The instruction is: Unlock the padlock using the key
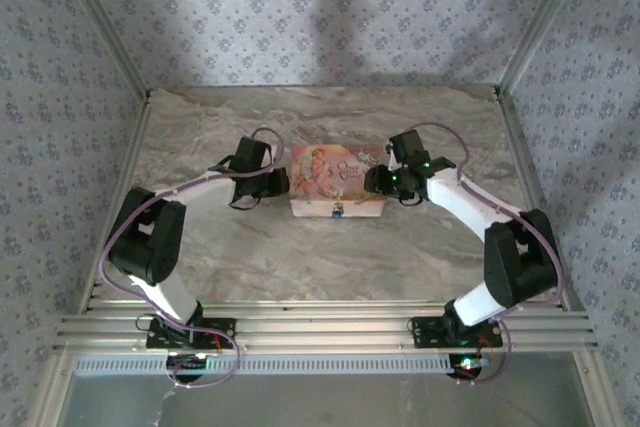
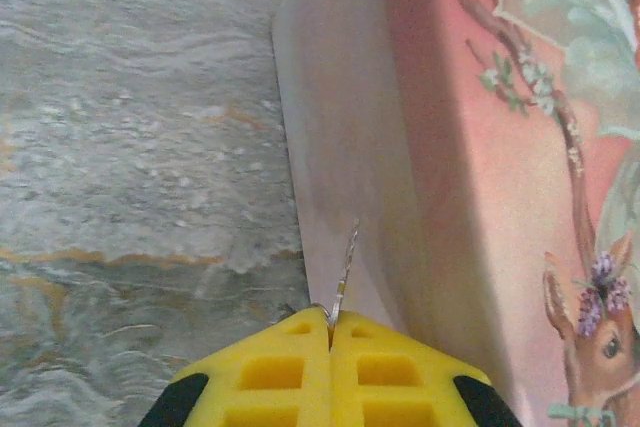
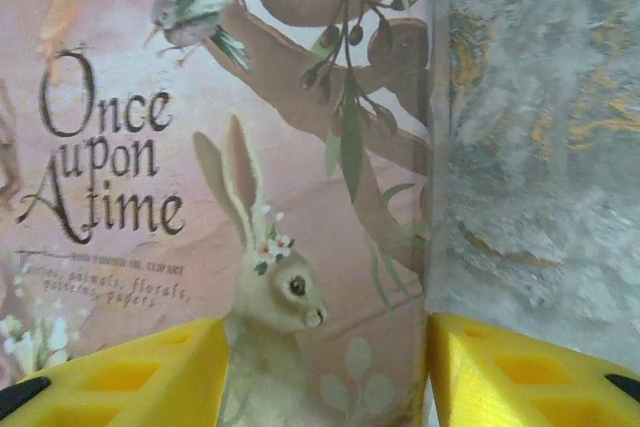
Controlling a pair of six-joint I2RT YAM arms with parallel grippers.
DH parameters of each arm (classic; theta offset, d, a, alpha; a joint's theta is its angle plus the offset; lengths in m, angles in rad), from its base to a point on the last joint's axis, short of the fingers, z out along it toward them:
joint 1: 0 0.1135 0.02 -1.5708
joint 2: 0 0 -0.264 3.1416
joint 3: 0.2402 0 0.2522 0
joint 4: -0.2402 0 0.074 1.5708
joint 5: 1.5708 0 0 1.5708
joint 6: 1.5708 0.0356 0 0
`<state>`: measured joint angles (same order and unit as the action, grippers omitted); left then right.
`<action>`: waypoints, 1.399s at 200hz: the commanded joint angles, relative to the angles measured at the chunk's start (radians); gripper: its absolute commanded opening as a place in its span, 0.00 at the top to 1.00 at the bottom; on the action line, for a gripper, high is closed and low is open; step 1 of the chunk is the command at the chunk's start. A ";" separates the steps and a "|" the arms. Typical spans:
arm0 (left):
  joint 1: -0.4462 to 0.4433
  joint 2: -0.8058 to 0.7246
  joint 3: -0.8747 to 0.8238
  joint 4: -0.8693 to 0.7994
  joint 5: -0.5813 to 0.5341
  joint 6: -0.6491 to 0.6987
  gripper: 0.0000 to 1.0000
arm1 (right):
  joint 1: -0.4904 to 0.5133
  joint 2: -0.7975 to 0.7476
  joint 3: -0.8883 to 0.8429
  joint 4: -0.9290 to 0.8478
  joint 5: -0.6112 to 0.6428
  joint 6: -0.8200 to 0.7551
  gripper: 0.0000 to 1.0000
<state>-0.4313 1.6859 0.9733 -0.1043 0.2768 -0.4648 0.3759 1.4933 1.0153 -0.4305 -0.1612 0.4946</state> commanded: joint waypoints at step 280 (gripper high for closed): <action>-0.064 -0.570 -0.496 0.181 0.472 0.092 1.00 | 0.498 0.120 -0.162 0.414 0.424 0.340 0.53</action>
<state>-0.4870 1.1137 0.4858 -0.0017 0.7559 -0.3443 0.8757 1.5646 0.8108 -0.0391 0.2028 0.8520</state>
